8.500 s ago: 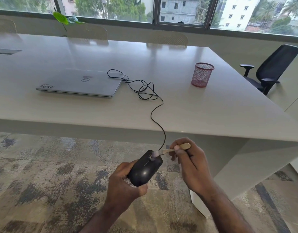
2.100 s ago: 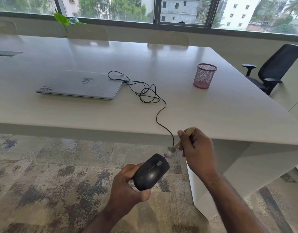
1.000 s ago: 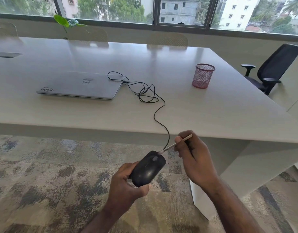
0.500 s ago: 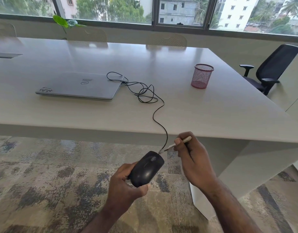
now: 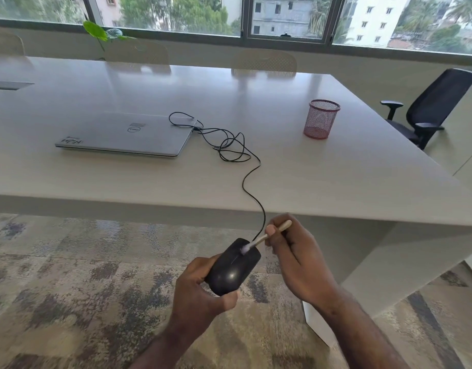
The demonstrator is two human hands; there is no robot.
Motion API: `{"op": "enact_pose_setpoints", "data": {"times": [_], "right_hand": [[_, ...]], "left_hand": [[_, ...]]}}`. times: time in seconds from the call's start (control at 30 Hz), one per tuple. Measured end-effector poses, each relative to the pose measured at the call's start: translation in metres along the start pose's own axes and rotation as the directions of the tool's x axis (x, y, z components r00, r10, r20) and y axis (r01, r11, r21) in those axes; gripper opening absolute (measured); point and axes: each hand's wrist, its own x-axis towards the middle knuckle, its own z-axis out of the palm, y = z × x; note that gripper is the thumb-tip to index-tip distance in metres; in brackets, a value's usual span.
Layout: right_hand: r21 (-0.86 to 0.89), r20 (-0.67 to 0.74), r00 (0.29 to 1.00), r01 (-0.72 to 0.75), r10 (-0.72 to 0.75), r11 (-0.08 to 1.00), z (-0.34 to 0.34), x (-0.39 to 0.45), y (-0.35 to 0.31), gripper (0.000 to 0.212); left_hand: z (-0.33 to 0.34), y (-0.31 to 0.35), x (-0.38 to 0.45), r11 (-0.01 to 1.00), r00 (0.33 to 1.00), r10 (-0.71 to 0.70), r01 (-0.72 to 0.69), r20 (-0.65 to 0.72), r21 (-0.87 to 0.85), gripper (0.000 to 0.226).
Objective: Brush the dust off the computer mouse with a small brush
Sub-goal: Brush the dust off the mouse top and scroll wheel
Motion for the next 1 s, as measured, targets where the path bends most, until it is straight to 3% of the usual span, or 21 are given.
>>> {"op": "enact_pose_setpoints", "data": {"times": [0.13,0.23,0.37,0.47,0.57,0.73,0.87,1.0], "right_hand": [[-0.038,0.131,0.991,0.031,-0.026,0.999,0.011,-0.004,-0.002,0.019],[0.029,0.165,0.986,0.001,-0.006,1.000,0.013,-0.004,-0.002,0.018],[0.172,0.043,0.998,-0.050,0.043,0.984,0.007,0.003,-0.005,0.017],[0.105,-0.030,1.000,0.002,0.001,0.994,0.001,0.007,-0.004,0.021],[0.010,0.048,0.999,0.014,-0.014,1.000,0.002,0.005,-0.002,0.018],[0.033,0.216,0.976,0.020,-0.027,0.999,0.011,-0.004,-0.004,0.017],[0.183,0.106,0.994,-0.026,0.007,0.983,0.006,0.000,-0.007,0.016],[0.078,0.029,0.999,0.018,-0.020,0.997,0.001,0.005,-0.004,0.020]], "left_hand": [[0.001,0.000,0.002,1.000,1.000,0.016,-0.016,-0.014,0.006,0.062],[0.000,0.000,0.002,1.000,1.000,0.017,-0.017,-0.017,0.010,0.062],[0.000,-0.001,0.002,0.999,1.000,0.028,-0.027,-0.011,0.024,0.070],[0.000,0.001,0.003,0.998,0.999,0.035,-0.035,-0.002,0.044,0.070],[0.001,0.002,0.004,0.999,0.999,0.035,-0.035,-0.006,0.033,0.067],[0.002,-0.001,0.005,0.999,1.000,0.021,-0.020,-0.016,0.037,0.065],[0.002,-0.004,0.006,0.999,1.000,0.030,-0.029,-0.010,0.037,0.066],[0.002,-0.005,0.006,0.998,0.999,0.037,-0.037,-0.009,0.048,0.069]]}}
